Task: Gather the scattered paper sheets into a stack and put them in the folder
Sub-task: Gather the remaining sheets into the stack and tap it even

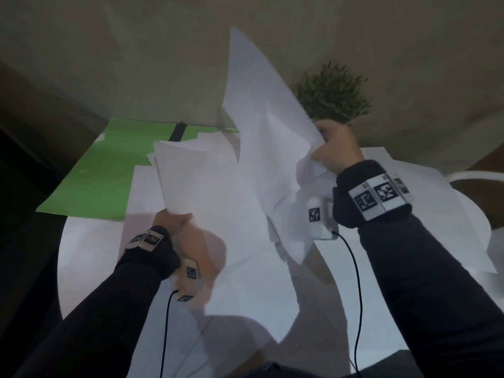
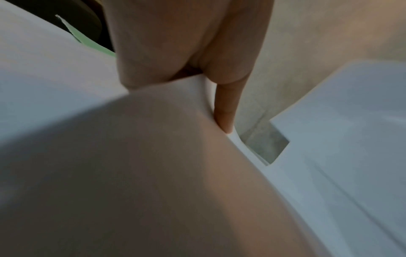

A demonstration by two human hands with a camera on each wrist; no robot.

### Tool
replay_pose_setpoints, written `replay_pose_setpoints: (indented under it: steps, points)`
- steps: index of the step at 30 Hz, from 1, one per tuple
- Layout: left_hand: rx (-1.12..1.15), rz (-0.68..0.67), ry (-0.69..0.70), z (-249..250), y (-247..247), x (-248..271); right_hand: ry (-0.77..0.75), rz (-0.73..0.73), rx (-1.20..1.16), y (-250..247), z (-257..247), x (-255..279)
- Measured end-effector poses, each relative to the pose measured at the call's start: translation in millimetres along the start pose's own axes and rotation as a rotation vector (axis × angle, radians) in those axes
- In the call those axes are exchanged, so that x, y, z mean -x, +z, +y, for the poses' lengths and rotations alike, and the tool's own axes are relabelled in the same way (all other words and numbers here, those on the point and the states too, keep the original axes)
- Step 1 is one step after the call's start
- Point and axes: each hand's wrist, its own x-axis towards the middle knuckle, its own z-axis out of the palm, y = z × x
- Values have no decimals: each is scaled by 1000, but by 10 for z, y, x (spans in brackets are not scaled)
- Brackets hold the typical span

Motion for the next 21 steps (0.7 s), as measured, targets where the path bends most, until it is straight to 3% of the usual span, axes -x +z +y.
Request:
replay_pose_setpoints:
  steps: [4, 8, 12, 16, 19, 21]
  points:
    - [73, -41, -14, -7, 60, 1, -29, 39, -436, -286, -255, 52]
    - [205, -143, -89, -91, 202, -2, 110, 2, -691, -207, -119, 2]
    - [434, -220, -186, -95, 348, 99, 341, -87, -644, 317, 362, 100]
    - [609, -300, -305, -82, 375, 115, 415, -49, -264, 885, 838, 293]
    - [485, -284, -266, -223, 414, -88, 436, -143, -156, 1146, 1027, 431]
    - [321, -199, -194, -280, 437, -195, 460, -217, -170, 1226, 1063, 485]
